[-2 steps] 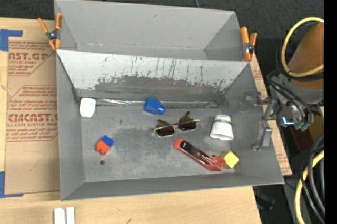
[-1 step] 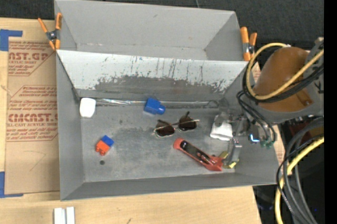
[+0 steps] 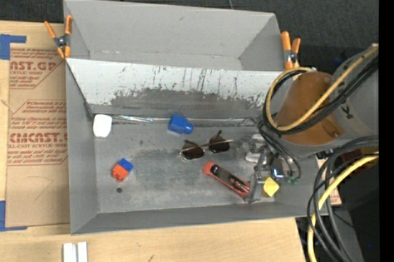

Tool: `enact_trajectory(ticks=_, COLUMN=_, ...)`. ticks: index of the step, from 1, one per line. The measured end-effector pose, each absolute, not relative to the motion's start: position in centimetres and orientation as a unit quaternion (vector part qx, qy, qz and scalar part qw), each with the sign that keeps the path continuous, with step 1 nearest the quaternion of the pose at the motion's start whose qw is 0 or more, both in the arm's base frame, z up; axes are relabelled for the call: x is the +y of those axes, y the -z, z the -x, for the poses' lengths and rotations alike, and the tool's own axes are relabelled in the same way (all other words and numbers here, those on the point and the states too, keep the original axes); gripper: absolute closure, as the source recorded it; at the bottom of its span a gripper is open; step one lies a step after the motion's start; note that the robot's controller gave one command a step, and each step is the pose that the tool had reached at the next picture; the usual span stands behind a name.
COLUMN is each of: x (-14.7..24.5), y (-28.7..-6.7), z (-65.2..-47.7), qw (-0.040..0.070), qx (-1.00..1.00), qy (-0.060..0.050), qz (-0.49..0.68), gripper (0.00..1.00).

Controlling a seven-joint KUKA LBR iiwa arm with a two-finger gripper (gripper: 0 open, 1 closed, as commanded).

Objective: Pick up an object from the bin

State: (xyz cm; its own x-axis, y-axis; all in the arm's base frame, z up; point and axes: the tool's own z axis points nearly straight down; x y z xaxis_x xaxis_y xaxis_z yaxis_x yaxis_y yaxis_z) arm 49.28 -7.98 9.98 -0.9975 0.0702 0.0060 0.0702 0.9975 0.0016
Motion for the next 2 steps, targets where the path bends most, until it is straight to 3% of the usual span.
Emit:
enact_trajectory(ticks=1, x=-7.9, y=-13.7, z=-48.2, qw=0.000, qx=-0.993, qy=0.001, qz=0.119, gripper=0.00)
enact_trajectory(ticks=2, x=-7.2, y=-8.6, z=-48.3, qw=0.000, qx=-0.995, qy=0.000, qz=0.097, gripper=0.00)
